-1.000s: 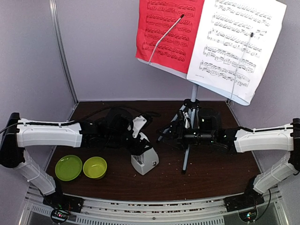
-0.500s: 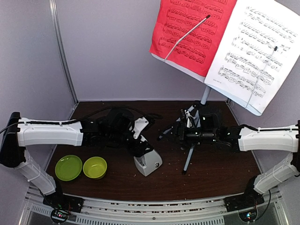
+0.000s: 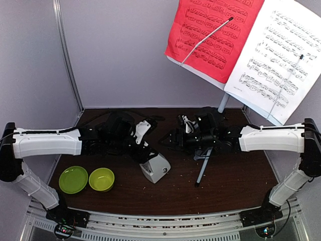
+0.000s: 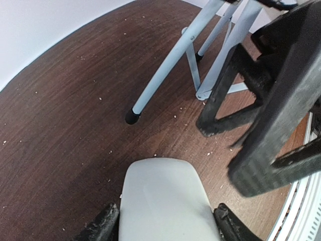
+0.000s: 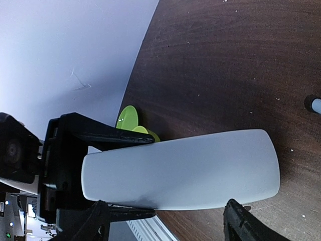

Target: Set up the instrument practice props

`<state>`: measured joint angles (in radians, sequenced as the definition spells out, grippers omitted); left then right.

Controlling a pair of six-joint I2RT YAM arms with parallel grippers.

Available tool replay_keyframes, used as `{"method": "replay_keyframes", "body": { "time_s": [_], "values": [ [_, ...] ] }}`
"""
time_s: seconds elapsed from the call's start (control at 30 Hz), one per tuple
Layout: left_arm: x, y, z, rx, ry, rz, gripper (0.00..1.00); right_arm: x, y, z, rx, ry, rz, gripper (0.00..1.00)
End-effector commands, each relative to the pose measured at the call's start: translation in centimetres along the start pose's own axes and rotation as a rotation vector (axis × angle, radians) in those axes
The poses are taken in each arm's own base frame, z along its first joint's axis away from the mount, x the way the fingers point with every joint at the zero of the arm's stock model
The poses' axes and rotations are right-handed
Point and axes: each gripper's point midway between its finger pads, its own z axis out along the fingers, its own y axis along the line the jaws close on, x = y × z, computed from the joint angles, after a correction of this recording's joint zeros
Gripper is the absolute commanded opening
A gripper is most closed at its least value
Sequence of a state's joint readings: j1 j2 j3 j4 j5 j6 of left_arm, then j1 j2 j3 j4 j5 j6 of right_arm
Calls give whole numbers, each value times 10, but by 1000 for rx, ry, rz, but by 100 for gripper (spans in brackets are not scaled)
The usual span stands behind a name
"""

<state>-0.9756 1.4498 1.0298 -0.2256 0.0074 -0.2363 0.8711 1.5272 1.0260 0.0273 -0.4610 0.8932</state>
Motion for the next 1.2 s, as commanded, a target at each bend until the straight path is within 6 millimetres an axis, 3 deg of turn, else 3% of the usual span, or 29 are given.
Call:
{"method": "replay_keyframes", "body": {
  "time_s": [0.0,0.33,0.5,0.6,0.67,0.77,0.87,0.93,1.03,1.17],
  "values": [
    [-55,-2,-22,21,-222,-21,62,5,9,7,-28,74,-7,77],
    [-65,-1,-33,19,-277,-17,62,3,20,15,-46,269,-68,74],
    [-100,-3,-84,20,-464,19,68,-9,22,21,-73,263,-24,72],
    [-110,-1,-98,-14,-501,106,76,-9,18,29,-37,280,-23,72],
    [-111,-6,-86,-6,-457,202,92,-14,24,24,-4,274,-70,71],
    [-94,-18,-31,89,-289,391,89,-45,56,-3,14,138,-174,72],
    [-96,10,-5,142,-359,389,89,-72,74,-23,59,84,-230,71],
    [-112,20,-9,177,-414,385,94,-79,81,-23,68,101,-243,71],
    [-127,17,-19,181,-469,420,96,-78,77,-14,68,136,-240,70],
    [-128,29,-34,93,-489,406,95,-79,75,3,24,163,-206,70]
  ]
}}
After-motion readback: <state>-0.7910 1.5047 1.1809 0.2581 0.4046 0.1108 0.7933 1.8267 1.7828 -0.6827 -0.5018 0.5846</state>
